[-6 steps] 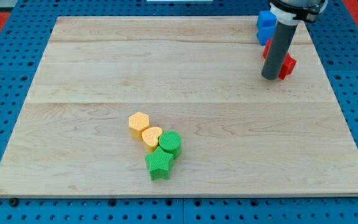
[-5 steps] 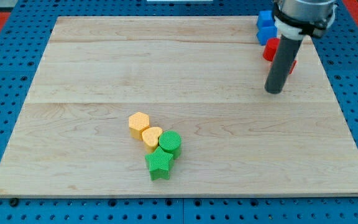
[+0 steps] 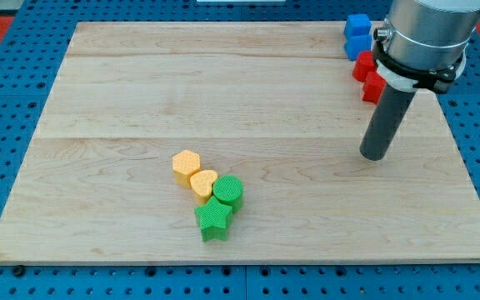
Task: Separate green star and the green circle
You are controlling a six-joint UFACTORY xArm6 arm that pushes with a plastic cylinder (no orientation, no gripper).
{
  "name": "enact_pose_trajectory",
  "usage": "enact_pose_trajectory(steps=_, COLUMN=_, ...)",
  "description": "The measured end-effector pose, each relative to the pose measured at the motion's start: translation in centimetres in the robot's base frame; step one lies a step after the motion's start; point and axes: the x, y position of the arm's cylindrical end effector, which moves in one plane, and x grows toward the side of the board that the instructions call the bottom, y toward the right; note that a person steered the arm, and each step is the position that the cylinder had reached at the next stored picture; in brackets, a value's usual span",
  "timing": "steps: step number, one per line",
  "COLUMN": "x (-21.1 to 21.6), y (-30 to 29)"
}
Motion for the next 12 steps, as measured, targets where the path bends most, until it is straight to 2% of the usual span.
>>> enact_pose_trajectory(steps=5, x=0.0, y=0.4)
enact_pose_trajectory(steps=7, x=7.5, y=0.5)
enact_pose_trajectory(steps=9, x=9.9, y=-11.4)
enact_pose_trajectory(steps=12, x=8.9, y=-15.0)
